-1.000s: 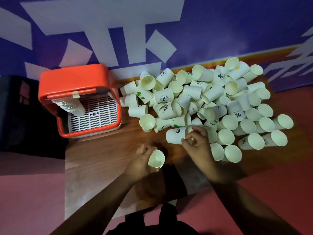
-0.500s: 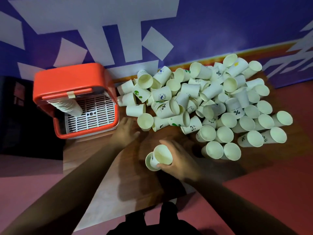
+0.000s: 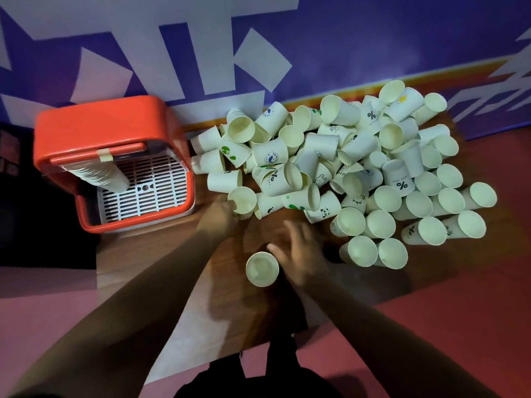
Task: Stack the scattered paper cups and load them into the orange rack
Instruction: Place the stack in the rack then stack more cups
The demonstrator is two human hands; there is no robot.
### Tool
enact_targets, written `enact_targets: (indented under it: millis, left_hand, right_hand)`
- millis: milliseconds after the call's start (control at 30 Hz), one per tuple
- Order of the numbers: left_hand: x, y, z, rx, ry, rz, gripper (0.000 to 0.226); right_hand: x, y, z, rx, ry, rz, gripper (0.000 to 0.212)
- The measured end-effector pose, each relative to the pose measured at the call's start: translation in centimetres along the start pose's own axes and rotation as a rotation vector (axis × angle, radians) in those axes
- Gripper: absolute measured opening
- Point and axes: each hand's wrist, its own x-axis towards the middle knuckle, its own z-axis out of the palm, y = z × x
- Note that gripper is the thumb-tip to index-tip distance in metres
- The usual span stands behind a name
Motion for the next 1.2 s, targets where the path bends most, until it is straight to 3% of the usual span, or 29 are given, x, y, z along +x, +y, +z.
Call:
enact_targets:
  millis: [133,300,367,433,533,600,733,867,1100,1200]
  left_hand:
    - [-2.5,0.3,-2.3,-0.172,0.118,0.072,0.027]
    - [-7.4,1.5,-5.6,-0.633,0.037,0.245,0.013]
    - [-9.1,1.9,-5.8,-0.713,0.015,0.268,0.014]
    - [-10.4,2.4,-5.8,-0.739,-0.031,0.275,0.031]
    - [-12.1,2.7,-5.2,-0.873,-0.218,0.191,0.080]
    - [-12.7,2.5,-4.1,-0.729,-0.259,0.224,0.093]
    - [-12.7,2.0,-0.9,-0.458,-0.243,0.363,0.085]
    - [-12.1,2.0,1.8,-0.290,-0.159,0.333,0.080]
    - [-10.7,2.3,4.5,-0.357,-0.202,0.258,0.087]
    - [-10.7,2.5,4.8,-0.395,-0.217,0.216,0.099]
  right_hand:
    - [4.2,1.6,-2.2,-0.067,0.227,0.184,0.049]
    - [7.9,2.5,-2.5,-0.086,0.147,0.367,0.039]
    - [8.5,2.7,-2.2,-0.117,0.114,0.386,0.034]
    - [8.6,3.0,-1.9,-0.135,0.094,0.377,0.029]
    - [8.6,3.2,-1.8,-0.153,0.095,0.345,0.022]
    - [8.4,3.0,-1.9,-0.156,0.117,0.300,0.019]
    - [7.4,2.5,-2.6,-0.091,0.153,0.237,0.017]
    - [5.8,2.0,-3.5,-0.010,0.191,0.184,0.025]
    - [3.3,1.3,-5.0,0.143,0.374,-0.030,0.012]
    - [2.2,1.0,-5.4,0.254,0.319,-0.113,0.015]
